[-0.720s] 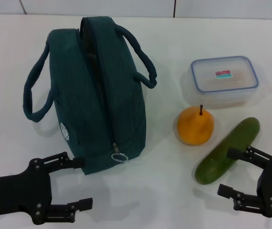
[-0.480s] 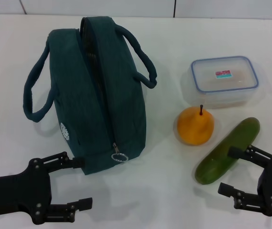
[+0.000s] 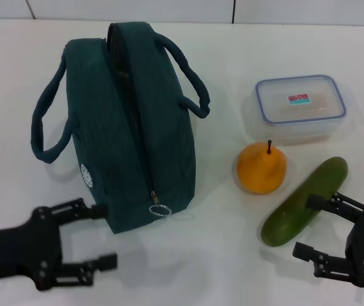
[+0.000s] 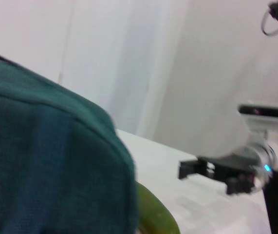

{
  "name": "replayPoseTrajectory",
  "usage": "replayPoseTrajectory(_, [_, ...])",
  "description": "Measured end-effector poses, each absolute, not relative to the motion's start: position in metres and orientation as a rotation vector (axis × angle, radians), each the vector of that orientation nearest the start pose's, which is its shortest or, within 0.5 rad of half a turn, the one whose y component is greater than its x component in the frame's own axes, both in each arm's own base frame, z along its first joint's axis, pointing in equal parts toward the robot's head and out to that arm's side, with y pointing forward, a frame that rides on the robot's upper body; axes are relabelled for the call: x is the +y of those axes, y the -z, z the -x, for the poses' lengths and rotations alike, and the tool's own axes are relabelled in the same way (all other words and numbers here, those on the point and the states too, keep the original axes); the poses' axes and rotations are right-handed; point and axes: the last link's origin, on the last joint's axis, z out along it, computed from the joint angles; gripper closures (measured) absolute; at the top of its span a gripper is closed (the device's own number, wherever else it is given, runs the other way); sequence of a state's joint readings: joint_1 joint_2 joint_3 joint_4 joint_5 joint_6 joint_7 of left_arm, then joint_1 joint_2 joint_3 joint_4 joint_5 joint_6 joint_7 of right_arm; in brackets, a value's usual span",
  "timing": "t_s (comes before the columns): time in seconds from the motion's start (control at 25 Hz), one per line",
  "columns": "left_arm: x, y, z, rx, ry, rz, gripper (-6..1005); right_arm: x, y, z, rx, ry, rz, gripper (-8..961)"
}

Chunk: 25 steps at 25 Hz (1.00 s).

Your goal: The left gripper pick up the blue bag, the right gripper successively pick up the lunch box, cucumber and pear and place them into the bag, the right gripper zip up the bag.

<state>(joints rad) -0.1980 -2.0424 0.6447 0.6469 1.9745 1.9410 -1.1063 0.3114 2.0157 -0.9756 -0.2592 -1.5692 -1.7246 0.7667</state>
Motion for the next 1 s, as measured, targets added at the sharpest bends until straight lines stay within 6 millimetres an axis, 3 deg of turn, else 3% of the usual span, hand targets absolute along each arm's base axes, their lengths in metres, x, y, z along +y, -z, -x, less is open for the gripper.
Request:
replayPoseTrajectory(0.32, [0.218,-0.066,0.332,-0.989,1.059,2.498,125,0.224,0.029,-0.302,0.376,-1.061,2.632,96])
replayPoseTrajectory(0.52, [0.226,-0.091,0.338,-1.073,1.039,2.43,125,0.224,0.029,-0.302,0.377,-1.061,2.631,96])
replayPoseTrajectory(0.56, [0.23,-0.104,0.34,-1.094,1.014,2.408,125,0.224,0.029,-0.302,0.378,-1.061,2.631,96])
replayPoseTrajectory(0.72, [0.235,-0.116,0.34,-1.144,0.955,2.417,125,0.224,0.029,-0.302,0.376,-1.062,2.631,95])
replayPoseTrajectory(1.0, [0.246,-0.138,0.337,-1.303,0.683,2.514,125,0.225,0.028,-0.301,0.373,-1.074,2.618,95])
